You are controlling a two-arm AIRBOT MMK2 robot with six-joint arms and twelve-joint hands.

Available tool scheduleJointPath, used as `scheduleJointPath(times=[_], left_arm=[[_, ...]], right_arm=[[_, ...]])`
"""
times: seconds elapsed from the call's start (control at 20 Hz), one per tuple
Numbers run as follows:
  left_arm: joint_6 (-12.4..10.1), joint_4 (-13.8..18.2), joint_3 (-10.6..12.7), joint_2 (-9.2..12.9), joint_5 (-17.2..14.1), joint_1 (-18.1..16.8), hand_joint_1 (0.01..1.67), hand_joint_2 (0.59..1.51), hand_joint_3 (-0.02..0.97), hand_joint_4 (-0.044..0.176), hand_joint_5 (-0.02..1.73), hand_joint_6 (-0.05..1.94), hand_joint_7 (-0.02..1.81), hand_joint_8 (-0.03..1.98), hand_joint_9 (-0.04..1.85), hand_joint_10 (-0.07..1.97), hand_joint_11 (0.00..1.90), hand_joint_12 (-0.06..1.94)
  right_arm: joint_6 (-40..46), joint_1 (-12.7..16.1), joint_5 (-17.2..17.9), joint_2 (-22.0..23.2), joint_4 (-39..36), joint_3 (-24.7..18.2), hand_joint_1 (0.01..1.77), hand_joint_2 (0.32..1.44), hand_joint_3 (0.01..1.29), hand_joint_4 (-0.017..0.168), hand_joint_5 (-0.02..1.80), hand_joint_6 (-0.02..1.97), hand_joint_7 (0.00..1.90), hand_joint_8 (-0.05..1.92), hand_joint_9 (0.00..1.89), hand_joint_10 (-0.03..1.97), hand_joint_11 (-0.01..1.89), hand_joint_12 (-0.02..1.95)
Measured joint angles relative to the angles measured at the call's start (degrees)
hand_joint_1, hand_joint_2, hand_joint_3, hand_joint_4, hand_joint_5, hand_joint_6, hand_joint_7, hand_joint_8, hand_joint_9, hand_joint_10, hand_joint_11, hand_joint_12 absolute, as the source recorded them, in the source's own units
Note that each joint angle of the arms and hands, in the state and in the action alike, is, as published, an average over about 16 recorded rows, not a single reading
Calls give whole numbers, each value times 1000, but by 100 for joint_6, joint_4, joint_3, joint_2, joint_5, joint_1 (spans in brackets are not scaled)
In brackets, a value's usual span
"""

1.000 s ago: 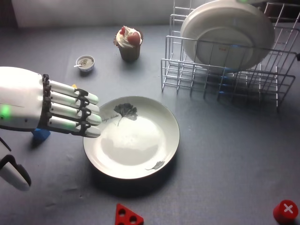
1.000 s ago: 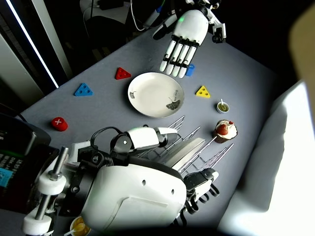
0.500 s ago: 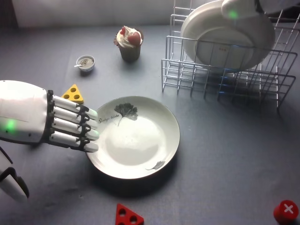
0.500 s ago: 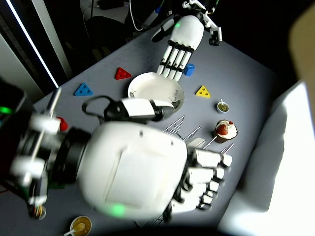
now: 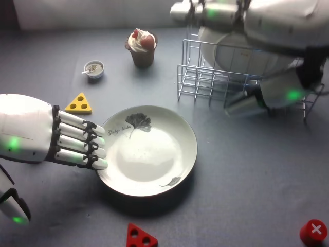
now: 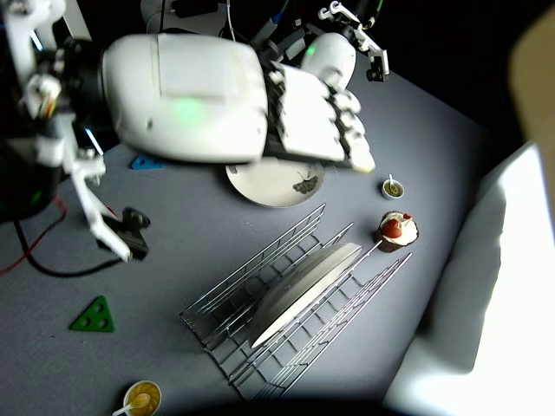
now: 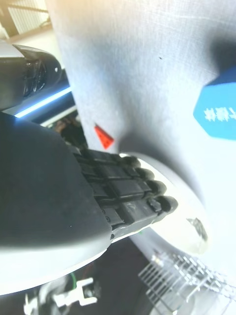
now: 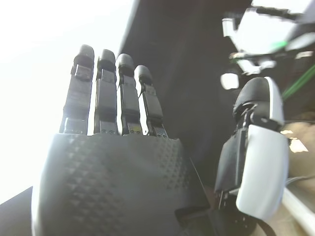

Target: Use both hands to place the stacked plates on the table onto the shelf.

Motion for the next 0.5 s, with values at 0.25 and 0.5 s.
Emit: scheduleJointPath(times=[0.25, 0.5], left_arm=[[-4, 95, -90, -1, 97, 80, 48, 931, 16, -7, 70, -11, 126, -5, 113, 19, 107, 18], [-3, 251, -182, -1, 192, 208, 40, 930, 16, -9, 58, -20, 115, -8, 109, 11, 107, 10]], right_arm=[[-785, -332, 147, 54, -29, -368, 868, 856, 12, 4, 114, 28, 155, 14, 181, 12, 198, 21], [-1155, -639, 199, -2, -42, -423, 1051, 843, 12, 4, 132, 28, 153, 14, 183, 12, 198, 21]])
